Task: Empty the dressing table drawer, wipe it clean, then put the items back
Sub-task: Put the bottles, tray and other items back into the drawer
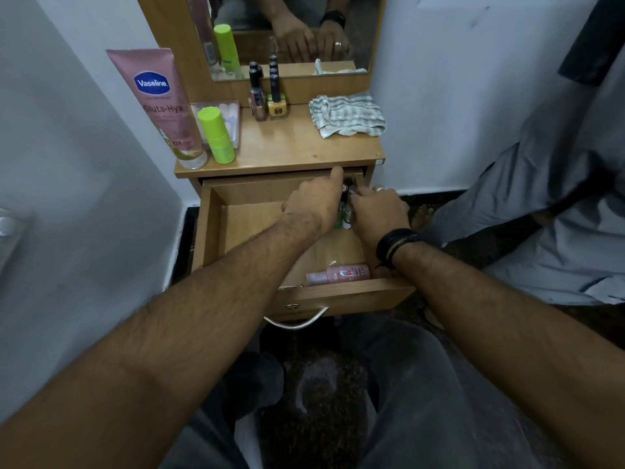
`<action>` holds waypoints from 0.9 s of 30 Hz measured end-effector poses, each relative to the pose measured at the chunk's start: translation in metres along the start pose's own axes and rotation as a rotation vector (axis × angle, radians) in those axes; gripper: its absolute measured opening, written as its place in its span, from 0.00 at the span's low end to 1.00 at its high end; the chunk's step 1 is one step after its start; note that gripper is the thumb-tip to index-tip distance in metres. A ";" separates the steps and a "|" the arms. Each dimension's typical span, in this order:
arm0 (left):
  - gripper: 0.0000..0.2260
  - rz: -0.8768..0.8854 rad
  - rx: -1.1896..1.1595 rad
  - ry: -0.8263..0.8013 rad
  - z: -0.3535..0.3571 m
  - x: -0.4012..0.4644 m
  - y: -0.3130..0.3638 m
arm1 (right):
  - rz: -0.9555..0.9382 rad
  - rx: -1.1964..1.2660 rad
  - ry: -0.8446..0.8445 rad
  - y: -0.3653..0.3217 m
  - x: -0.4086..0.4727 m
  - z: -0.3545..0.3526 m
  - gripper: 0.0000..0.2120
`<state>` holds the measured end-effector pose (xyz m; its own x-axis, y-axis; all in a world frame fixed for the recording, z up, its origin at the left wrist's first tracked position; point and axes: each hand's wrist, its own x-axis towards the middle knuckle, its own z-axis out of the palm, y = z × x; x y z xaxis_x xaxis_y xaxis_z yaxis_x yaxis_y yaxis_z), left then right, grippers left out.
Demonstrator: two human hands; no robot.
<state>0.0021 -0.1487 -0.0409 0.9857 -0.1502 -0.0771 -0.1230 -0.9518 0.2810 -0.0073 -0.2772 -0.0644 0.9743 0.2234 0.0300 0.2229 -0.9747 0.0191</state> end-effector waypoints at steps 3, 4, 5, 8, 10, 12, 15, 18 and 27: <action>0.17 0.001 0.003 -0.003 -0.002 -0.003 -0.001 | 0.001 0.012 0.011 -0.001 -0.002 0.000 0.13; 0.17 0.000 0.001 -0.001 -0.003 -0.004 -0.001 | -0.002 0.013 0.019 0.000 -0.002 -0.001 0.12; 0.17 -0.002 -0.001 0.000 -0.004 -0.006 -0.001 | -0.005 0.014 0.027 0.000 -0.003 -0.002 0.12; 0.16 0.003 0.006 0.014 -0.012 -0.010 -0.003 | -0.009 0.021 0.052 0.001 -0.004 -0.009 0.10; 0.17 0.020 0.024 0.044 -0.022 -0.014 -0.005 | -0.011 0.039 0.064 0.000 -0.004 -0.017 0.10; 0.16 0.042 0.036 0.080 -0.032 -0.016 -0.007 | -0.009 0.065 0.088 -0.003 0.000 -0.026 0.11; 0.14 0.053 0.024 0.126 -0.052 -0.015 -0.015 | -0.025 0.100 0.123 -0.016 0.010 -0.043 0.12; 0.13 0.021 -0.002 0.176 -0.077 -0.010 -0.024 | -0.027 0.161 0.145 -0.032 0.029 -0.062 0.12; 0.15 -0.103 0.208 0.190 -0.127 0.046 -0.040 | -0.014 0.384 0.132 -0.058 0.109 -0.102 0.14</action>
<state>0.0671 -0.0831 0.0660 0.9957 -0.0163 0.0913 -0.0234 -0.9968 0.0770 0.0826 -0.1954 0.0393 0.9640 0.2118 0.1609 0.2567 -0.8996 -0.3533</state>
